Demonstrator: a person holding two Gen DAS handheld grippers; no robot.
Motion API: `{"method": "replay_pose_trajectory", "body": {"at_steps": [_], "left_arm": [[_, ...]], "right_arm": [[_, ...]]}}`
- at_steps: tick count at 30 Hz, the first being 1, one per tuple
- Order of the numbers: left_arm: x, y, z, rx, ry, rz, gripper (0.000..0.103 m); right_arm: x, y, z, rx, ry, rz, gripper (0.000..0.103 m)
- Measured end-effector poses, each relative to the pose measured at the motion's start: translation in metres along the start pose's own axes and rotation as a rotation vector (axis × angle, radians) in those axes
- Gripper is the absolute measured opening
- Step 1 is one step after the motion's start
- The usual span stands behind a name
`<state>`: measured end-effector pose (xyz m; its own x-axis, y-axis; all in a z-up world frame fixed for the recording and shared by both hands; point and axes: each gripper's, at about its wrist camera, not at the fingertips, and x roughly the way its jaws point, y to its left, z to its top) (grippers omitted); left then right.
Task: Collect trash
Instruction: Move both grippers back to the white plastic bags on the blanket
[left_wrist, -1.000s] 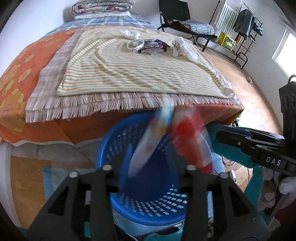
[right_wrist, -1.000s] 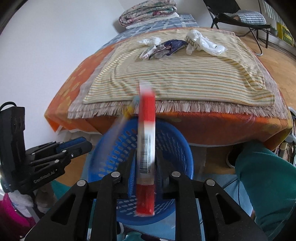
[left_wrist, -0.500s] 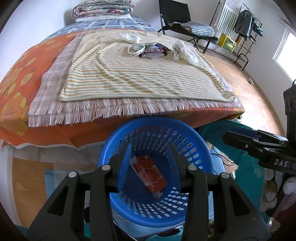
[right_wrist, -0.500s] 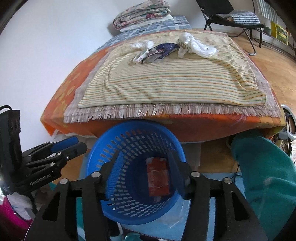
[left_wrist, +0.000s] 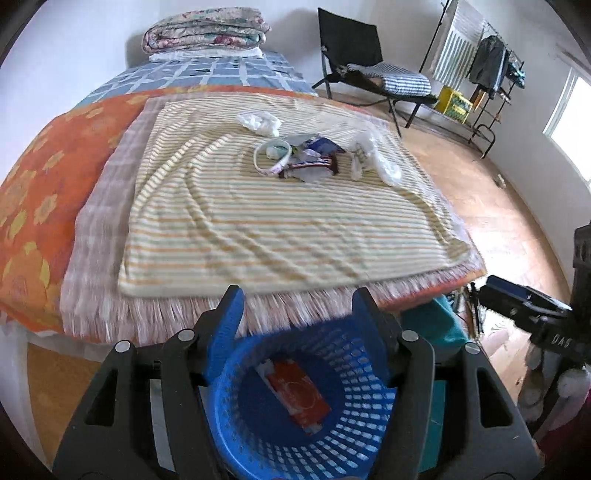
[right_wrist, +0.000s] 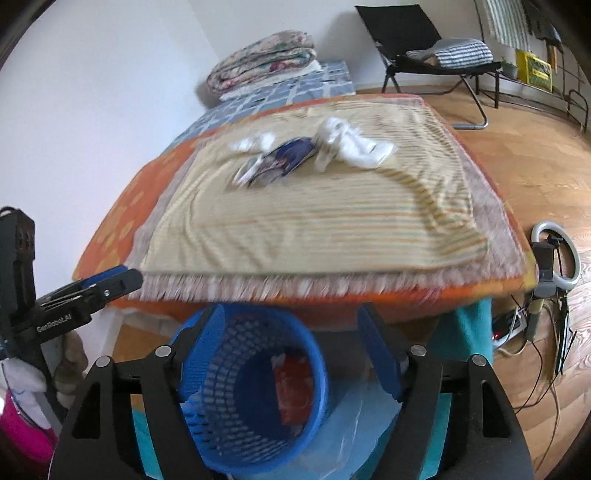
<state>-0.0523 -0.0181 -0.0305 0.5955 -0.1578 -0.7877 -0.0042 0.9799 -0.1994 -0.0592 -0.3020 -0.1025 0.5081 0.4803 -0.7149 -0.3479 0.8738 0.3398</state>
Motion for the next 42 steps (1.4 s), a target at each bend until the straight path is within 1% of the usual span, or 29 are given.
{"method": "replay_pose_trajectory", "body": {"at_steps": [5,10,16,20,26,30,34,37,42], "left_arm": [[0.029,0.023,0.040,-0.037,0.020,0.016,0.063],[0.062,0.048,0.089,-0.099,0.013,0.022,0.063],[0.107,0.064,0.145,-0.101,-0.003,0.067,0.063],[0.133,0.069,0.171,-0.084,0.004,0.064,0.073],[0.169,0.071,0.197,-0.081,0.035,0.067,0.073],[0.190,0.062,0.209,-0.044,0.050,0.086,0.073],[0.208,0.053,0.221,-0.036,0.055,0.102,0.073],[0.221,0.046,0.228,-0.016,0.060,0.126,0.073],[0.247,0.042,0.231,0.008,0.105,0.177,0.073]], "right_arm": [[0.015,-0.024,0.026,0.049,-0.008,-0.006,0.074],[0.037,-0.036,0.061,0.048,-0.015,-0.019,0.074],[0.068,-0.039,0.106,0.034,-0.042,-0.011,0.074],[0.090,-0.040,0.128,0.014,-0.040,-0.014,0.074],[0.121,-0.043,0.153,-0.001,-0.026,-0.027,0.074],[0.137,-0.039,0.165,-0.026,-0.022,-0.046,0.074],[0.155,-0.033,0.172,-0.049,0.000,-0.060,0.074],[0.168,-0.031,0.178,-0.058,0.018,-0.074,0.074],[0.188,-0.037,0.184,-0.055,0.052,-0.125,0.074]]}}
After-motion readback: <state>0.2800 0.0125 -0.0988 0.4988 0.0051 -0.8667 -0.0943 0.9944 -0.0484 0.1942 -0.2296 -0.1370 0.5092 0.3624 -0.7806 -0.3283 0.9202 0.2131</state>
